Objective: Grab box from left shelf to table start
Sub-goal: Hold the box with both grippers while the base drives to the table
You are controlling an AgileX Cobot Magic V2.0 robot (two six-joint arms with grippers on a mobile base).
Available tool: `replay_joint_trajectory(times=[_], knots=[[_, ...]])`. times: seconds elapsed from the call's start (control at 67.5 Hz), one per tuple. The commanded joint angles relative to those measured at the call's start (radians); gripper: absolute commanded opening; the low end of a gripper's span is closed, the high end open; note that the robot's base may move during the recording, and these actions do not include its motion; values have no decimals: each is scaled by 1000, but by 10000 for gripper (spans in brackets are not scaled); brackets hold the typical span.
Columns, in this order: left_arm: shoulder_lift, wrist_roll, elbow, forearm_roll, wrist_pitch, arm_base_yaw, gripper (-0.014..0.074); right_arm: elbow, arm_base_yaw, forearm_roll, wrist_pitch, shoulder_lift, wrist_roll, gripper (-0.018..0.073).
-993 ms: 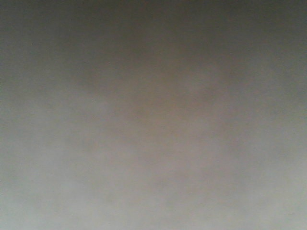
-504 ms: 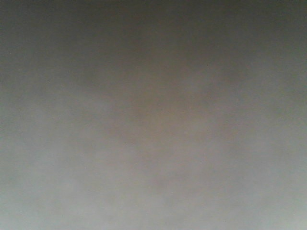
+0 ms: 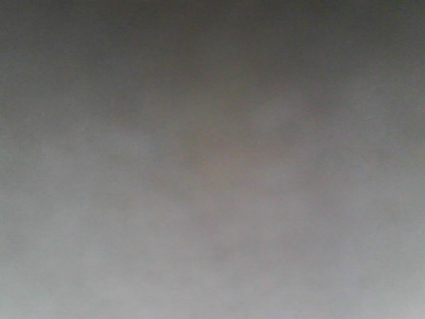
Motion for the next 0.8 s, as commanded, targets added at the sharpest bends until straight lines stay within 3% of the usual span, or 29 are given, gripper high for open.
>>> replay_joint_trajectory(times=[0.0,0.786], knots=[[16,6,-18,14,8,-4,-92,-30,3,31,-58,11,3,58],[16,6,-18,14,8,-4,-92,-30,3,31,-58,11,3,58]])
